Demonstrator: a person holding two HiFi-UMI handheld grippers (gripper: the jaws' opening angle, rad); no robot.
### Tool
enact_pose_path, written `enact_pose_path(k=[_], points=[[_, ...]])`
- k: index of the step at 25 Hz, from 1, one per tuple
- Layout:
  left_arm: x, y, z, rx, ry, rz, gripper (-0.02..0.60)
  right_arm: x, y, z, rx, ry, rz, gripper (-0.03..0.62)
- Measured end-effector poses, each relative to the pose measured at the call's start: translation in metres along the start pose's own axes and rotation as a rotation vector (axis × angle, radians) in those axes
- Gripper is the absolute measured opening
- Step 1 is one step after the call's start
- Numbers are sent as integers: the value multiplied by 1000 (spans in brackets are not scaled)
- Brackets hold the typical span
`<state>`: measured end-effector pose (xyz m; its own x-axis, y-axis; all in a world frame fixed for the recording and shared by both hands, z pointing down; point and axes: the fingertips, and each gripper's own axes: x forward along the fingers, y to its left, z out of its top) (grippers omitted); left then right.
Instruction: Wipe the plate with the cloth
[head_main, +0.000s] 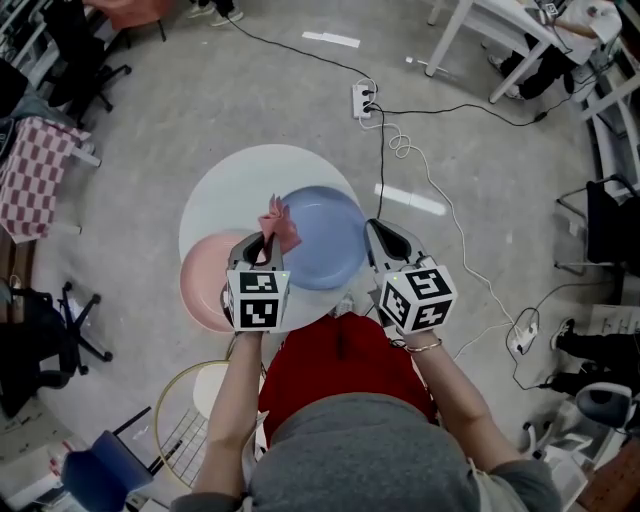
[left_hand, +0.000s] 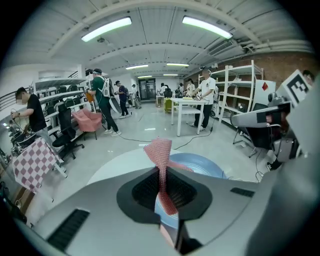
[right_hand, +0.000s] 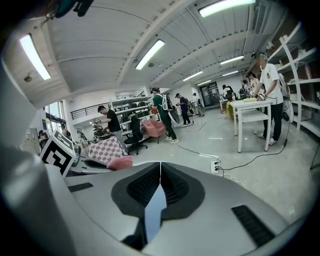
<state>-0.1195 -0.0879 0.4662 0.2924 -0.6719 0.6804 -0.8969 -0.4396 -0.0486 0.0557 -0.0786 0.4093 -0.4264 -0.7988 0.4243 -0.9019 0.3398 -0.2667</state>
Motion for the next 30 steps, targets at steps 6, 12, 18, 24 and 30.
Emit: enact_pose_path(k=[6,12,18,24,30], points=[[-10,-6,28,23,-71,16,32,-13,-1,11,0,-39,3,29],[-26,-15,46,21,-131,22,32,-26,0,27,-7,-91,14,29],[-48,-14,69,-7,-240,34,32,-36,4,42,-8,-134,32,29],[-72,-16,90,-63,-339,14,32,-45,9,61,-36,-195,48,29],[-94,-22,118,-112,-463,-5,32,-53,10,83,-75,-248,73,29]])
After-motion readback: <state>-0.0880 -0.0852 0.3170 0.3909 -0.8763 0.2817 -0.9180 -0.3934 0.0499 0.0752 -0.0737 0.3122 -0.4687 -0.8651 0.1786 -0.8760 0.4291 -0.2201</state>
